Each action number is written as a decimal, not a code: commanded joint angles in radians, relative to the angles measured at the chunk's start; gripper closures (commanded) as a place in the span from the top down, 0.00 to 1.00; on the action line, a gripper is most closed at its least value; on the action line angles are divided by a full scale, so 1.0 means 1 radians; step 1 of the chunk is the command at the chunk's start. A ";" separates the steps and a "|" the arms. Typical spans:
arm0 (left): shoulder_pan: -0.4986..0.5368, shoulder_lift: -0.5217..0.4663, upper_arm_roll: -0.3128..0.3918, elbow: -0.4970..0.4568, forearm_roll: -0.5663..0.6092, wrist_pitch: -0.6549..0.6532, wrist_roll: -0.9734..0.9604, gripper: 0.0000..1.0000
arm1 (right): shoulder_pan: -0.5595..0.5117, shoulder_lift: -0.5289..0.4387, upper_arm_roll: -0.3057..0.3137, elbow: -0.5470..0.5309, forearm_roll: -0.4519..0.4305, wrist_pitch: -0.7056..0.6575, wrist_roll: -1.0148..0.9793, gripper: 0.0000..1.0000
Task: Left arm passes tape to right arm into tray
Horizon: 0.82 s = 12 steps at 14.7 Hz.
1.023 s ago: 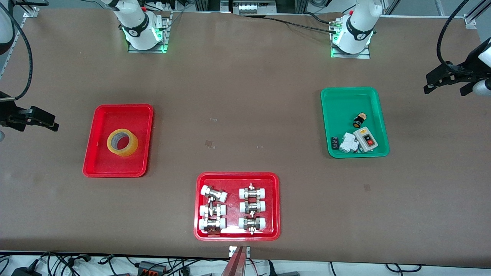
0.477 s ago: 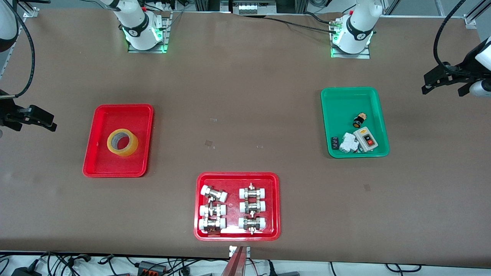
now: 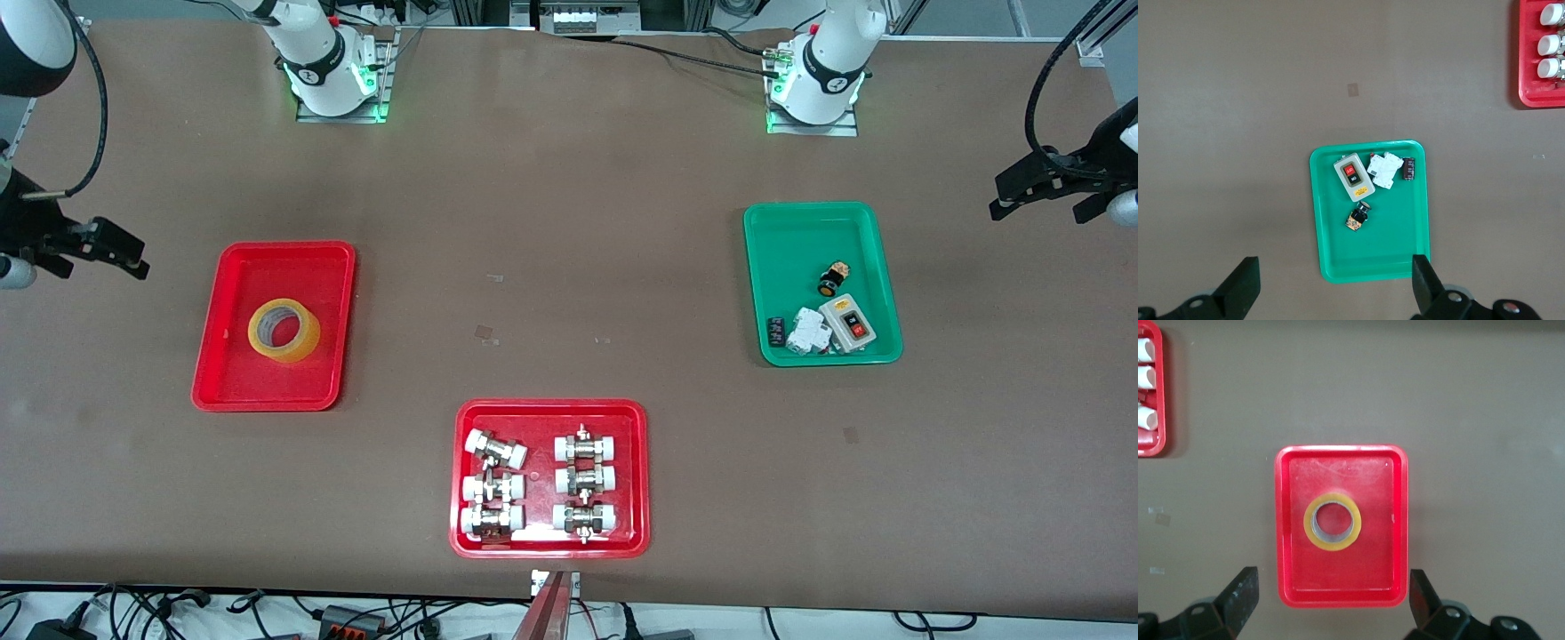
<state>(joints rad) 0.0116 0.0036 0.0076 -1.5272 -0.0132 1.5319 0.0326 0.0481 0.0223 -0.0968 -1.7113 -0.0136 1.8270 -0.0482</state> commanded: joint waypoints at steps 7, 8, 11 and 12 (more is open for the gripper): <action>0.011 0.022 -0.003 0.039 0.019 -0.021 0.006 1.00 | 0.018 -0.054 0.000 -0.033 -0.002 -0.049 0.005 1.00; 0.011 0.022 -0.003 0.039 0.019 -0.021 0.006 1.00 | 0.018 -0.055 0.000 -0.034 -0.002 -0.051 0.007 1.00; 0.011 0.022 -0.003 0.039 0.021 -0.021 0.006 1.00 | 0.018 -0.055 0.000 -0.036 0.000 -0.058 0.008 1.00; 0.011 0.022 -0.003 0.039 0.021 -0.021 0.007 1.00 | 0.018 -0.056 0.000 -0.036 0.001 -0.058 0.008 1.00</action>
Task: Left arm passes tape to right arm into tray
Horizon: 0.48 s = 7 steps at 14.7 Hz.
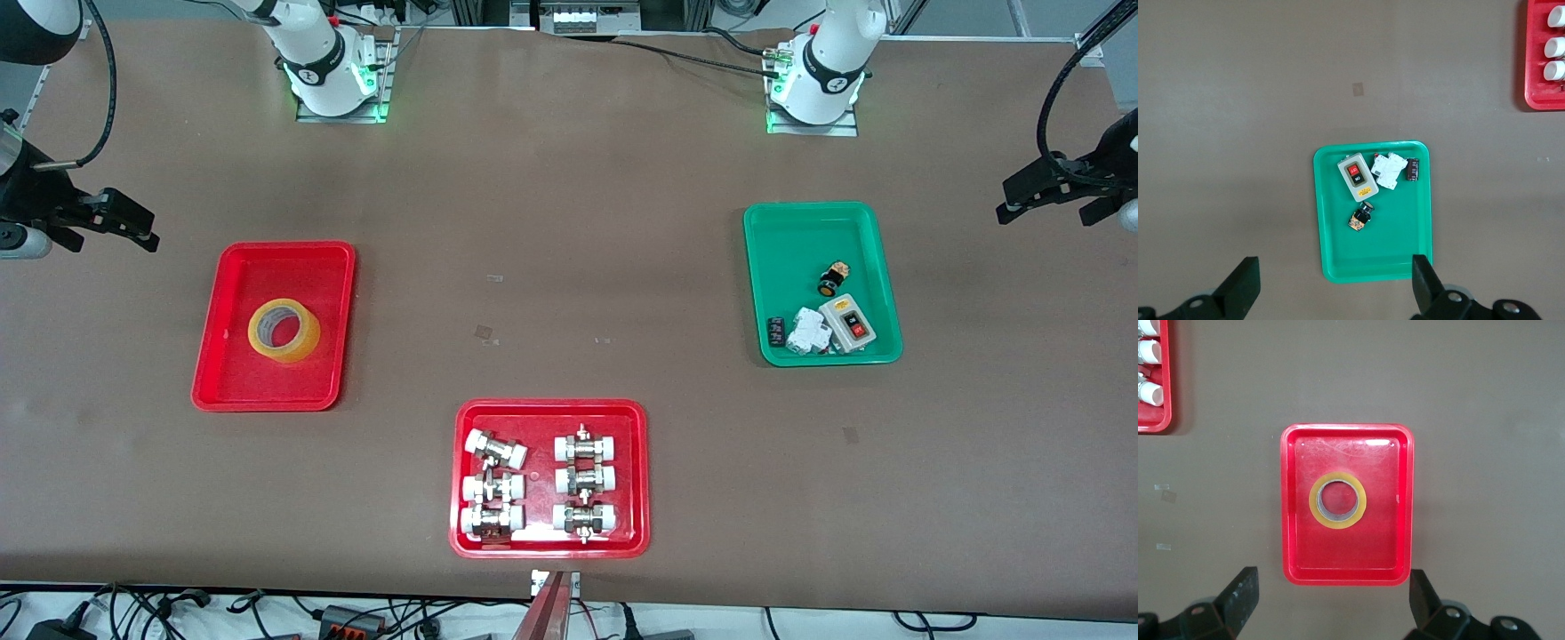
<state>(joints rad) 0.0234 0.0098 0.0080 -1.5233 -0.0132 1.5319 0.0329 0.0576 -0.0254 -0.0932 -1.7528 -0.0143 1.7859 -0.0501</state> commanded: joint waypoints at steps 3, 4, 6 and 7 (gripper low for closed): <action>-0.002 0.016 -0.003 0.035 0.019 -0.022 0.005 1.00 | 0.005 -0.010 -0.002 0.004 0.002 -0.013 0.010 1.00; 0.000 0.016 -0.003 0.035 0.019 -0.022 0.005 1.00 | -0.001 -0.010 -0.003 0.004 0.004 -0.013 0.010 1.00; 0.000 0.016 -0.003 0.034 0.018 -0.022 0.005 1.00 | -0.033 -0.011 0.009 0.004 0.007 -0.013 0.010 1.00; -0.002 0.016 -0.006 0.035 0.018 -0.022 0.002 1.00 | -0.041 -0.011 0.021 0.006 0.013 -0.014 0.010 1.00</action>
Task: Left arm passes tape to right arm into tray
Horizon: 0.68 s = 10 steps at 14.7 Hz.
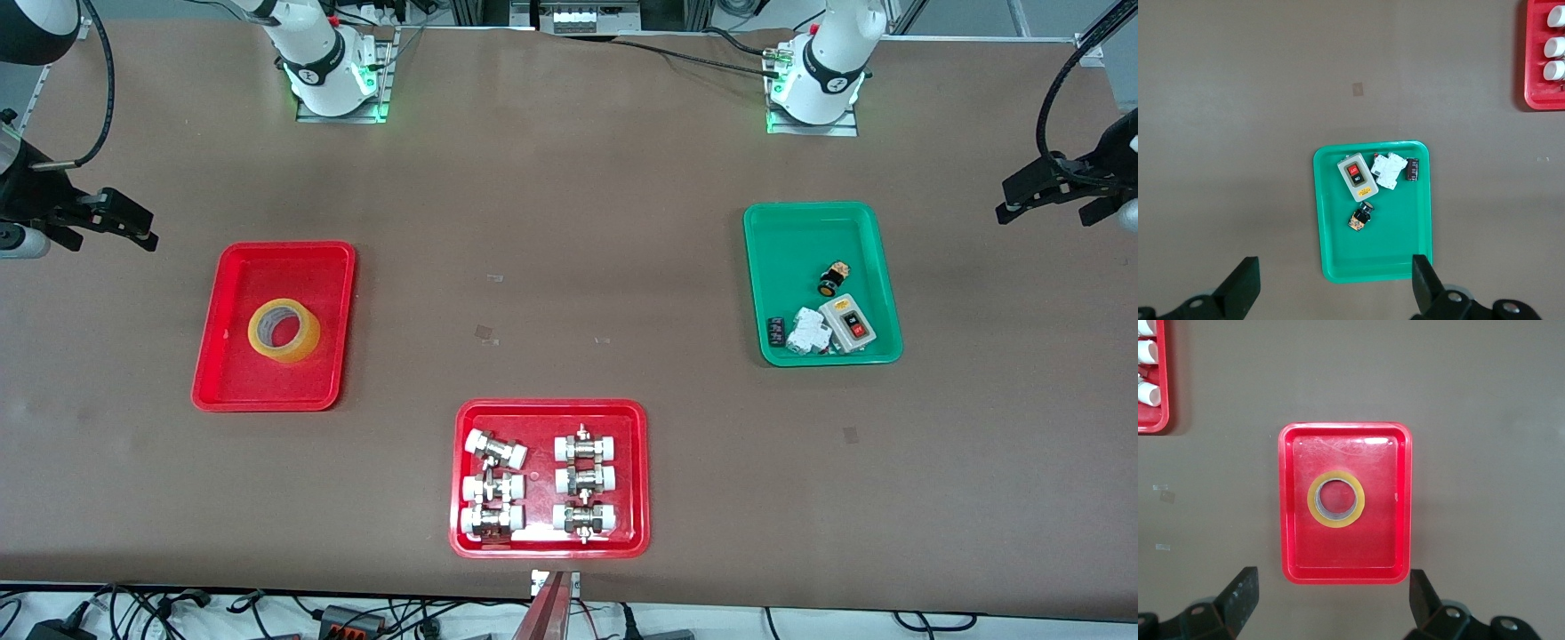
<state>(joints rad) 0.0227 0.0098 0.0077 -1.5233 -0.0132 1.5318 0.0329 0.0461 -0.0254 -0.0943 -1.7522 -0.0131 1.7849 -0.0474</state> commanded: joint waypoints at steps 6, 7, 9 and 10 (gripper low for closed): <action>-0.001 0.016 -0.011 0.034 0.016 -0.022 -0.001 1.00 | -0.026 -0.016 0.024 0.007 0.015 -0.022 0.007 1.00; -0.001 0.016 -0.011 0.034 0.016 -0.022 -0.001 1.00 | -0.026 -0.016 0.024 0.007 0.015 -0.030 0.006 1.00; 0.002 0.016 -0.009 0.035 0.016 -0.022 0.004 1.00 | -0.022 -0.016 0.025 0.007 0.015 -0.041 0.007 1.00; 0.003 0.016 -0.011 0.035 0.016 -0.022 0.007 1.00 | -0.022 -0.018 0.025 0.007 0.015 -0.041 0.008 1.00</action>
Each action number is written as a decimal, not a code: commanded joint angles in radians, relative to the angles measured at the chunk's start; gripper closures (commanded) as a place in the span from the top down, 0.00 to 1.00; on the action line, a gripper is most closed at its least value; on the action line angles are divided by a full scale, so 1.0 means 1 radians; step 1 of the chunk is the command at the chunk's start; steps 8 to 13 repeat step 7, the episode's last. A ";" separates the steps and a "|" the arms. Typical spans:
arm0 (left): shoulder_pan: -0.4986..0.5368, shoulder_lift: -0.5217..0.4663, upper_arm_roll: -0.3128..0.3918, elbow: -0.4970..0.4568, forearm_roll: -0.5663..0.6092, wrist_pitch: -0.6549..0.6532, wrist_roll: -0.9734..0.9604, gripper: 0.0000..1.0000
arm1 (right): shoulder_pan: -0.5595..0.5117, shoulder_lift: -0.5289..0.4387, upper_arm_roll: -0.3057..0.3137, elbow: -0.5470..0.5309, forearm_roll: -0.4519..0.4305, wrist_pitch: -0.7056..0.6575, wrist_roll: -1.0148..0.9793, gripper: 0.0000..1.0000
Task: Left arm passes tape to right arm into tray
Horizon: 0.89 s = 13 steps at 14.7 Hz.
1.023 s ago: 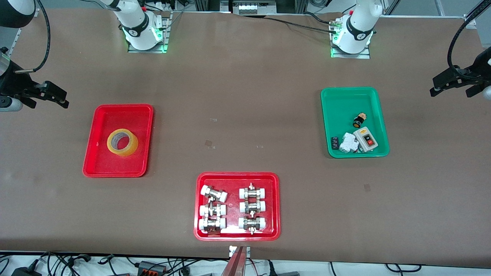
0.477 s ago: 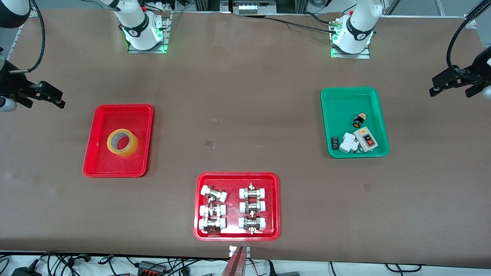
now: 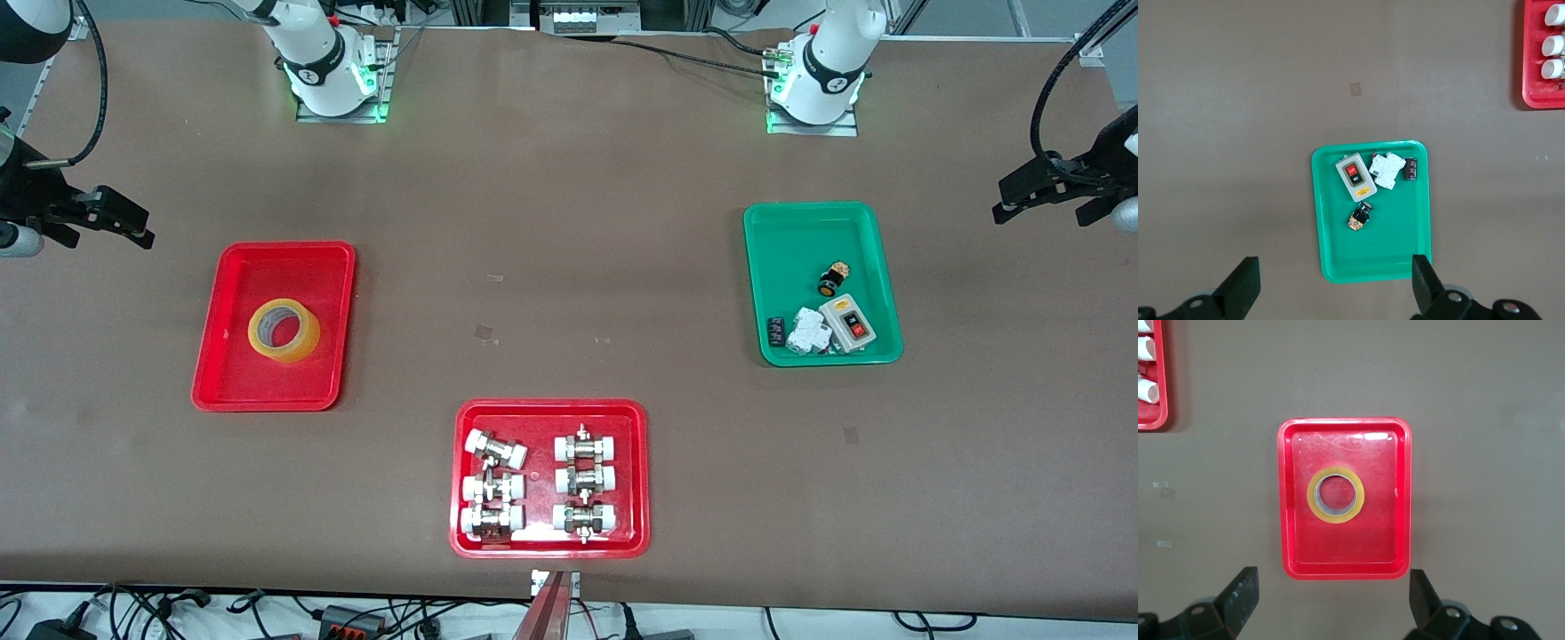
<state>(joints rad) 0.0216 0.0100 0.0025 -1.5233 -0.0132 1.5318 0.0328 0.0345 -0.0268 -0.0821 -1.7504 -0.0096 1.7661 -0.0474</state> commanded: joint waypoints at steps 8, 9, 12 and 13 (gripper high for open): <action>0.004 0.016 -0.004 0.034 0.016 -0.022 0.007 1.00 | -0.010 -0.027 0.013 0.002 0.011 -0.020 0.004 1.00; 0.004 0.016 -0.004 0.034 0.016 -0.022 0.007 1.00 | -0.010 -0.027 0.013 0.002 0.011 -0.020 0.004 1.00; 0.004 0.016 -0.004 0.034 0.016 -0.022 0.007 1.00 | -0.010 -0.027 0.013 0.002 0.011 -0.020 0.004 1.00; 0.004 0.016 -0.004 0.034 0.016 -0.022 0.007 1.00 | -0.010 -0.027 0.013 0.002 0.011 -0.020 0.004 1.00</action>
